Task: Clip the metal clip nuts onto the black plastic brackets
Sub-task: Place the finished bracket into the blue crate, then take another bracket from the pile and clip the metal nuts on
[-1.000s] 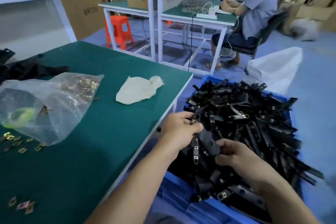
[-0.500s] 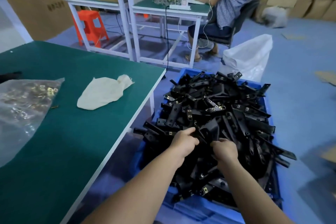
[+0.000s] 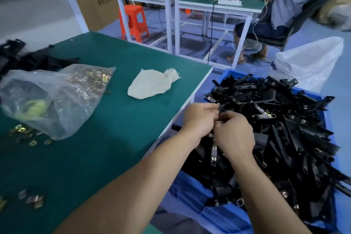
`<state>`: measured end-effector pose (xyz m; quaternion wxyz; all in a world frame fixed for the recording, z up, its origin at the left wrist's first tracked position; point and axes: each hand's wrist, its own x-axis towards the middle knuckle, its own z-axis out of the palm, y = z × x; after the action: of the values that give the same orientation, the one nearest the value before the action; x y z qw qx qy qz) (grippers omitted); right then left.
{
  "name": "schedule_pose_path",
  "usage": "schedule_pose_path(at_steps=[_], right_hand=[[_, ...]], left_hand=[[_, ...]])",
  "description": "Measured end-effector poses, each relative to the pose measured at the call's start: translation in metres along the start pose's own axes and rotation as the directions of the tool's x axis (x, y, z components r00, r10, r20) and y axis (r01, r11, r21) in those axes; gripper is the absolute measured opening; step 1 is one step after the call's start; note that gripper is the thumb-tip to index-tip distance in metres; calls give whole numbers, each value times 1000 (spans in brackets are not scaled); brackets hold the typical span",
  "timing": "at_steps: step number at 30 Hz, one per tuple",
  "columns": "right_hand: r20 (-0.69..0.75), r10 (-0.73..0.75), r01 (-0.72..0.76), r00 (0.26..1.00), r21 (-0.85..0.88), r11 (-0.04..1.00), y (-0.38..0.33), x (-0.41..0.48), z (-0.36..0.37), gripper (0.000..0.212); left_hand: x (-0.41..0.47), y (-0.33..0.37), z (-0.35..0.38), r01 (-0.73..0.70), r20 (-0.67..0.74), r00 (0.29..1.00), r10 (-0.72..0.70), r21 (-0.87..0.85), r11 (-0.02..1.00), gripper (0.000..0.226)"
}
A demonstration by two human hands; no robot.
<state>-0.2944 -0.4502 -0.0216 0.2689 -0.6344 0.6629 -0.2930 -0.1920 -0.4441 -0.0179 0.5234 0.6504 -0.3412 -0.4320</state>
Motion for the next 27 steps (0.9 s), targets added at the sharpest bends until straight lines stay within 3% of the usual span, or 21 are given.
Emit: schedule_pose_path(at_steps=[3,6,9,12,15,17,19,21,25,27], right_hand=[[80,-58,36,995,253,967,-59,-12,15,13],[159,-149,65,976,437,897,-118,-35,35,11],[292,-308,81,906,593,801,-171,-76,60,15],[446,-513,103,734,673,733,-216,-122,88,9],[601,-642,123,476,677,725,-257,-163,120,18],[654,-700,234,288,660,714,-278,-188,144,18],[643,-745,352,179,665,659,-294,-209,169,16],[622,-766,449,164,644,619,-308,-225,193,21],[690,-707,641,154,475,603,-333,-240,238,50],[747,-649,695,143,391,604,-341,-246,258,61]], left_hand=[[-10,30,-51,-136,-234,959,160,119,984,21],[-28,51,-113,-233,-424,876,231,49,971,17],[-53,60,-180,-306,-590,768,249,4,952,21],[-82,61,-247,-361,-751,624,217,-30,932,36],[-117,54,-312,-347,-894,416,163,9,938,38],[-141,42,-349,-346,-951,285,119,13,938,38],[-165,24,-380,-248,-981,180,75,29,968,39],[-188,3,-404,-126,-993,113,28,14,992,34],[-216,-41,-437,-116,-993,114,-26,-39,992,9],[-224,-60,-445,-44,-993,107,-46,-51,998,16]])
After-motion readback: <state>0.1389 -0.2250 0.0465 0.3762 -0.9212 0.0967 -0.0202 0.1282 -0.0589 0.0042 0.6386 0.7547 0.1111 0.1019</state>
